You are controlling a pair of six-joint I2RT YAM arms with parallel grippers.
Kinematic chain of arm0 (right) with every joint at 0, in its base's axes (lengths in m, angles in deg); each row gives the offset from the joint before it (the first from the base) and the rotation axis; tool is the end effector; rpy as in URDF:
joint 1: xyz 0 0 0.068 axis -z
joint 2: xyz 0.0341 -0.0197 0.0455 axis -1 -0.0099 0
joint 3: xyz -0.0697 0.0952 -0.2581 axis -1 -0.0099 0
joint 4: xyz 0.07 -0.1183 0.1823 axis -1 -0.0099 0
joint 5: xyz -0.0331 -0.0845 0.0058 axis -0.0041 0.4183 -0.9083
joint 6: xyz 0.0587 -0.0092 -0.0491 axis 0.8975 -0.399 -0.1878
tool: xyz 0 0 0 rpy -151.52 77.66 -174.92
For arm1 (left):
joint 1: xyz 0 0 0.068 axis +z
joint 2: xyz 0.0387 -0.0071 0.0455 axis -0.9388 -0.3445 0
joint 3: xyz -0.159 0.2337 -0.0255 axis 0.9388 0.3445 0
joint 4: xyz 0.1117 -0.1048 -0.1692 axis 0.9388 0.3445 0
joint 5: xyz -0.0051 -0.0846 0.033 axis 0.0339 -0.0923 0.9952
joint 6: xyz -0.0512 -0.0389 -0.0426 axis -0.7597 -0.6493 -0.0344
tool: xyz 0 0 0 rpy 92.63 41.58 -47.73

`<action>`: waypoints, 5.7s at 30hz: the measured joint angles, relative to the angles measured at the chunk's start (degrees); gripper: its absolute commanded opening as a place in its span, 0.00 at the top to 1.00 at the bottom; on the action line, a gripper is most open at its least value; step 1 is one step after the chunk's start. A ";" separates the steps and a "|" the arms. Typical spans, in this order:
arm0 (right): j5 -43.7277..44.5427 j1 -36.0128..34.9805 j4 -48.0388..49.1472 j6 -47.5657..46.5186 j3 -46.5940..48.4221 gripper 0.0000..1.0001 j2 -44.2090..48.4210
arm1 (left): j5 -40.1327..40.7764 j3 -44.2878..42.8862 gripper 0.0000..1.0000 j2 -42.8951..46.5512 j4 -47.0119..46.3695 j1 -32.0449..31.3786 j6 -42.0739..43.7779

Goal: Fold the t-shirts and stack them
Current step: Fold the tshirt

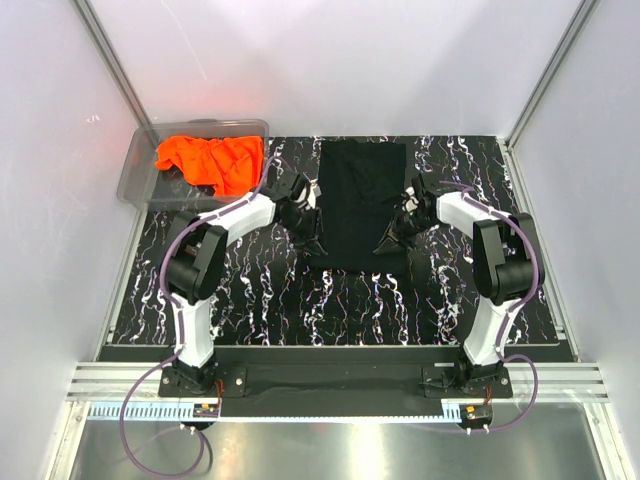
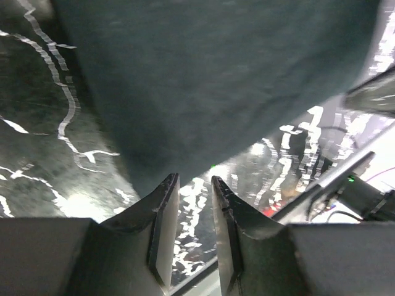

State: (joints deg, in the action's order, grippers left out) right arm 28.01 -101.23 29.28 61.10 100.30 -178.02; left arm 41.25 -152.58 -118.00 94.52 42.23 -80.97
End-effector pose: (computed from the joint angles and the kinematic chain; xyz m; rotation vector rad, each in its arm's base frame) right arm 0.3322 0.1082 0.1752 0.3982 2.9091 1.0284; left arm 0.3306 -0.2081 0.1858 0.1635 2.8481 -0.9210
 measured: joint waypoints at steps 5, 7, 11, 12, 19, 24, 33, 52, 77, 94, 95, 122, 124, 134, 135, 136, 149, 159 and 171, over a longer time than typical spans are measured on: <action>1.75 0.46 0.98 -0.52 -1.05 0.95 -2.08 | 0.55 0.22 0.69 -3.93 -0.22 0.24 1.44; 2.27 0.57 0.96 -0.90 -1.53 0.95 -2.89 | -0.11 0.22 0.70 -5.18 -0.35 0.33 1.66; 3.43 0.72 1.05 -1.60 -2.38 0.95 -3.91 | -0.42 0.72 0.69 -5.11 -0.92 0.42 1.79; 3.74 0.72 1.09 -1.70 -2.64 0.95 -4.00 | -0.57 1.01 0.69 -5.01 -1.22 0.46 1.77; 3.45 0.81 2.56 -1.88 -6.10 0.94 -3.13 | -1.38 9.25 0.70 -0.48 -7.72 0.57 0.63; 2.54 0.81 4.52 -1.81 -13.62 0.93 1.81 | -1.68 19.04 0.69 6.03 -11.63 -0.81 -1.55; 3.34 0.76 3.19 -2.03 -28.55 0.86 16.72 | 2.73 30.56 0.59 18.88 -8.61 -7.61 -5.31; -0.61 -17.46 6.95 3.61 -17.79 0.88 8.48 | 3.45 28.37 0.62 17.35 -9.18 -12.57 -10.88; -1.25 -12.28 12.44 4.26 -29.40 0.84 12.66 | -0.42 37.13 0.63 19.17 -20.87 -11.47 -13.38; 3.04 0.17 5.90 6.12 -35.36 0.75 30.42 | 2.73 44.39 0.51 32.94 -15.13 -11.72 -13.16; 2.89 0.20 5.51 6.08 -34.07 0.75 30.64 | 3.06 43.36 0.51 33.57 -13.35 -11.69 -12.81; -6.43 10.80 9.94 4.07 -1.57 0.87 -10.08 | -5.62 9.73 0.60 0.04 -5.70 7.65 1.44; -6.23 12.59 9.40 3.04 -1.57 0.84 -10.08 | -5.86 9.73 0.58 0.11 -5.70 7.67 1.86; 2.34 14.16 -1.51 -4.42 -3.34 0.40 4.55 | -1.70 20.39 0.47 22.53 -3.82 7.52 -0.59; 2.84 13.53 -2.29 -4.33 -4.79 0.34 8.35 | -1.03 22.64 0.46 27.10 -3.61 7.39 -1.68; 3.45 12.50 -2.82 -4.35 -6.14 0.26 12.09 | -0.48 25.00 0.44 31.71 -3.76 7.17 -2.91; -2.71 -2.99 8.90 15.34 -32.13 0.05 40.50 | 0.96 60.30 0.32 71.41 -10.80 5.27 -31.12; 7.56 -12.46 9.18 32.52 -44.33 0.46 52.11 | 6.36 70.38 0.48 75.23 -16.41 0.79 -50.51; 23.80 -14.19 0.39 45.51 -47.19 0.53 58.21 | 13.92 67.25 0.51 60.76 -19.39 -9.60 -60.48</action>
State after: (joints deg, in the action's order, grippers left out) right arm 51.81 -115.41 29.67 106.60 53.11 -119.81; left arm 55.17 -85.33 -57.24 75.13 32.64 -141.45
